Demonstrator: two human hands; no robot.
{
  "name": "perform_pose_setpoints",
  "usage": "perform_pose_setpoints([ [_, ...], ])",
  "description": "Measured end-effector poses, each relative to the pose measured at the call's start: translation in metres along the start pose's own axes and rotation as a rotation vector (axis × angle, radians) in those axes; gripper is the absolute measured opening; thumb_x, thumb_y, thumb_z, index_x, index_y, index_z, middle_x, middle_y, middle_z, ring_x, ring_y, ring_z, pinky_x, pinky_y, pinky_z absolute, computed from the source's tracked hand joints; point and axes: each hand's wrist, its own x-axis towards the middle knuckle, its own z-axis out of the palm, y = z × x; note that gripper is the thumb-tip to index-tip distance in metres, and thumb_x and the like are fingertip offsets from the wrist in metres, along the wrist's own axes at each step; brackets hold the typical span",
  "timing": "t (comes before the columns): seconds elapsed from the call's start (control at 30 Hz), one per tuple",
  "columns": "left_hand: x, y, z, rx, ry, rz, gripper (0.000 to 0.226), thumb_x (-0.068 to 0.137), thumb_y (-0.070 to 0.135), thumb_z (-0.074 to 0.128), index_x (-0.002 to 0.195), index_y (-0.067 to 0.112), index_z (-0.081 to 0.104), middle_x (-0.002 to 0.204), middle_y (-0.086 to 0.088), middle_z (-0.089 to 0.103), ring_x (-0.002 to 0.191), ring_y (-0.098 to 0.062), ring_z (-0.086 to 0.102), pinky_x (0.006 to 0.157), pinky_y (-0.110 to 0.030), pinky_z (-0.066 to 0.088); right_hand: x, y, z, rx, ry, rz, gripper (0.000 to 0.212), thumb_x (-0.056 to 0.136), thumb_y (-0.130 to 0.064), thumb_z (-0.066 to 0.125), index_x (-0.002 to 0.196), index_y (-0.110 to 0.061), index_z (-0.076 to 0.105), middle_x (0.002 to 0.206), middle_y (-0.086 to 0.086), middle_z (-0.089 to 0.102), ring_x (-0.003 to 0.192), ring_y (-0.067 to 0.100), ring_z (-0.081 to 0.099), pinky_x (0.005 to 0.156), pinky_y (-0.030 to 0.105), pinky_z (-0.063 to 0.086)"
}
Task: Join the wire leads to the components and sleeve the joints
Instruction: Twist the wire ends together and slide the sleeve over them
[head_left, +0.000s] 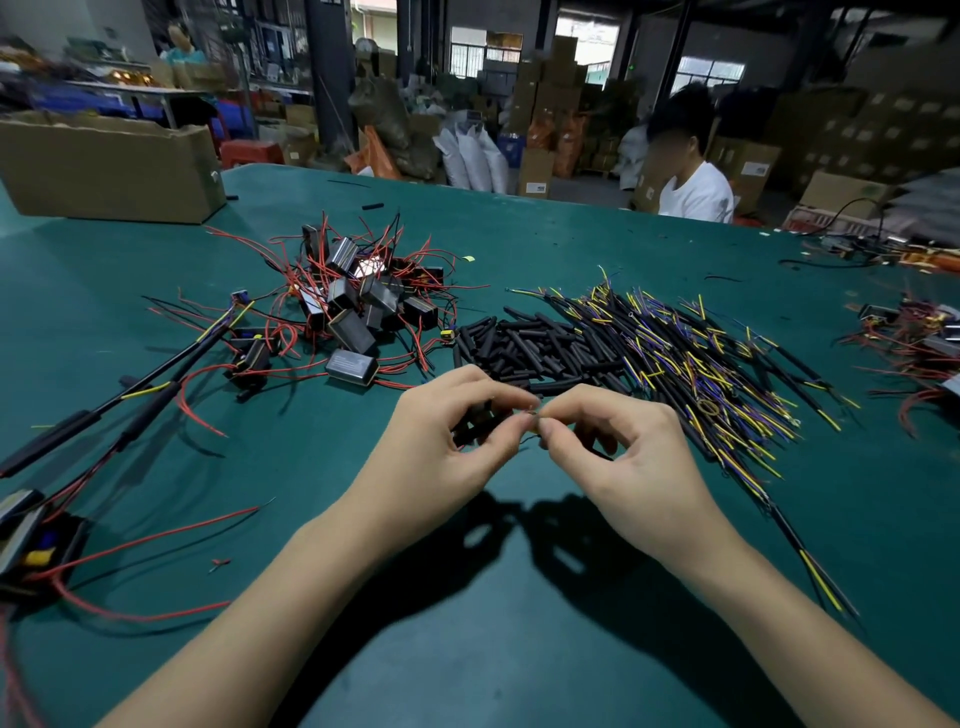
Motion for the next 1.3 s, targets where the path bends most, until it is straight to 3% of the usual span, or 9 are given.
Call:
perform_pose_setpoints([
  [0.13,0.0011,0.0014,0.0002,-0.103,0.015,-0.111,0.006,0.087,0.009,0.067,0.087,0.009,0.073,0.075,0.005,0.063,0.067,-0.002,0.053,0.064,-0.016,0.04,-0.0002,-0.0015,-0.0003,0.009,0.002,0.008,0.024,0.086,-0.001,0.065,0.073,-0.022,0.065,0.063,-0.018,0.057,0.056,0.004,0.044,0.056,0.017,0.036],
  [0.3,0.0013,0.0001,0.0008,-0.08,0.024,-0.143,0.006,0.085,0.009,0.069,0.081,0.012,0.072,0.075,0.0,0.065,0.069,-0.005,0.057,0.064,-0.014,0.04,-0.001,-0.0012,0.001,-0.009,-0.006,0.003,0.025,0.086,-0.001,0.065,0.073,-0.023,0.064,0.062,-0.02,0.056,0.056,0.005,0.045,0.057,0.013,0.034],
  [0.5,0.0019,0.0004,-0.0005,-0.069,0.017,-0.161,0.006,0.086,0.009,0.068,0.085,0.011,0.073,0.079,0.0,0.067,0.073,-0.002,0.059,0.066,-0.009,0.038,-0.0032,0.0028,0.0028,-0.062,0.069,-0.009,0.009,0.084,-0.012,0.068,0.085,-0.02,0.064,0.069,-0.012,0.06,0.058,0.009,0.051,0.056,0.02,0.04],
  [0.67,0.0018,0.0017,0.0006,-0.119,0.013,-0.24,0.01,0.087,0.012,0.066,0.082,0.016,0.073,0.072,0.004,0.066,0.051,0.004,0.049,0.05,-0.009,0.034,-0.0041,0.004,0.0046,-0.463,0.166,-0.305,0.008,0.082,-0.011,0.067,0.09,-0.013,0.069,0.078,-0.007,0.065,0.063,0.002,0.048,0.062,0.034,0.048],
  [0.83,0.0015,0.0044,0.0014,-0.118,-0.011,-0.259,0.008,0.088,0.011,0.065,0.083,0.01,0.071,0.072,0.003,0.065,0.044,0.009,0.046,0.047,-0.005,0.03,-0.0025,0.0069,0.0033,-0.609,0.188,-0.413,0.007,0.086,-0.012,0.066,0.08,-0.01,0.069,0.075,-0.004,0.067,0.06,0.016,0.055,0.057,0.037,0.044],
  [0.93,0.0017,0.0049,0.0008,-0.093,0.002,-0.25,0.007,0.087,0.01,0.067,0.081,0.012,0.071,0.075,-0.002,0.066,0.047,0.008,0.046,0.049,-0.005,0.031,-0.0027,0.0061,0.0037,-0.597,0.171,-0.38,0.006,0.086,-0.012,0.066,0.08,-0.01,0.068,0.076,-0.005,0.066,0.062,0.013,0.053,0.058,0.035,0.043],
  [1.1,0.0017,0.002,-0.0009,-0.039,0.007,-0.182,0.006,0.083,0.007,0.07,0.082,0.012,0.073,0.079,-0.003,0.065,0.072,-0.002,0.056,0.064,-0.01,0.036,-0.0046,0.0055,0.0061,-0.497,0.12,-0.276,0.003,0.085,-0.014,0.065,0.083,-0.012,0.067,0.077,-0.006,0.064,0.068,0.004,0.048,0.064,0.034,0.044],
  [1.2,0.0013,0.0008,-0.0017,0.066,-0.002,-0.071,0.008,0.081,0.005,0.071,0.083,0.012,0.074,0.081,0.0,0.064,0.075,-0.004,0.056,0.066,-0.011,0.036,-0.0053,0.005,0.0054,-0.476,0.085,-0.241,0.005,0.086,-0.015,0.064,0.083,-0.012,0.067,0.077,-0.007,0.063,0.069,0.006,0.05,0.064,0.036,0.046],
  [1.3,0.0015,-0.0017,-0.0029,0.184,0.004,0.068,0.008,0.079,0.008,0.073,0.084,0.014,0.075,0.082,0.002,0.064,0.078,-0.012,0.058,0.069,-0.021,0.044,-0.0041,0.0023,0.0048,-0.262,0.04,-0.095,0.007,0.086,-0.017,0.061,0.081,-0.016,0.065,0.075,-0.013,0.061,0.068,0.009,0.056,0.065,0.033,0.047],
])
